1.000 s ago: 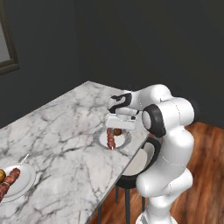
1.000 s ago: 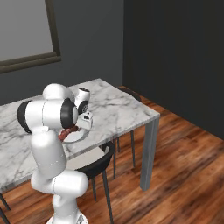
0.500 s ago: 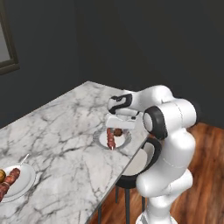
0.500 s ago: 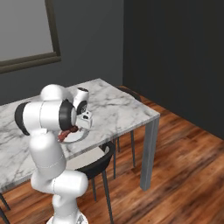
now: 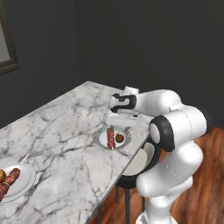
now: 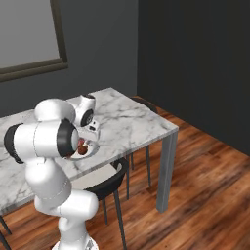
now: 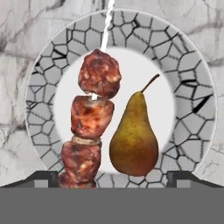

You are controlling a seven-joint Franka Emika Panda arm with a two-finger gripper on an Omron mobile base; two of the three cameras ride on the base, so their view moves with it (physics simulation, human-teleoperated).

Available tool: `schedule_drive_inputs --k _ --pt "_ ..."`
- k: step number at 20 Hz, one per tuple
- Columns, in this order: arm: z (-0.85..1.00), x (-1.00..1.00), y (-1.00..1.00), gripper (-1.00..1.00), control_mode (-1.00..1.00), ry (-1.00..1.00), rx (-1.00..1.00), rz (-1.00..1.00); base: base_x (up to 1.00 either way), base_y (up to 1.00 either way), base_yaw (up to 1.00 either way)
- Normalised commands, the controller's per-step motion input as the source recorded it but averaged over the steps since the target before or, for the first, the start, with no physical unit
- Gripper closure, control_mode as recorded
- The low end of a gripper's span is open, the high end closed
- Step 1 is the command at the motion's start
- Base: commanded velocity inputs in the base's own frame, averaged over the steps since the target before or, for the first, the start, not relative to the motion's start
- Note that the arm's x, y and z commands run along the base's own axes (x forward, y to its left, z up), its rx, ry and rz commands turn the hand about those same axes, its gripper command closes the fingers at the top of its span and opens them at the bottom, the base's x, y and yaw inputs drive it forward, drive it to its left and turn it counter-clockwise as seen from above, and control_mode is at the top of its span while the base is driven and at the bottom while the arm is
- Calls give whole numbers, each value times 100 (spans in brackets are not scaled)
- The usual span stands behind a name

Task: Pick up the pear and orange from the fridge and place one fruit on each plate on the dining counter.

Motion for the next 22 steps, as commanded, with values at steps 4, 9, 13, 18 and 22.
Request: schedule_drive_inputs --k 4,9,13,18,22 --pt "44 -42 7 -100 -100 -2 0 0 0 0 0" --pt "21 -70 5 -100 -100 -7 -8 0 0 0 0" --pt "3 -85 1 -100 -100 -14 -9 0 0 0 0" --pt "4 -82 1 -100 -100 -7 -8 0 0 0 0" --pt "9 -83 0 -100 -100 -5 -1 1 0 0 0"
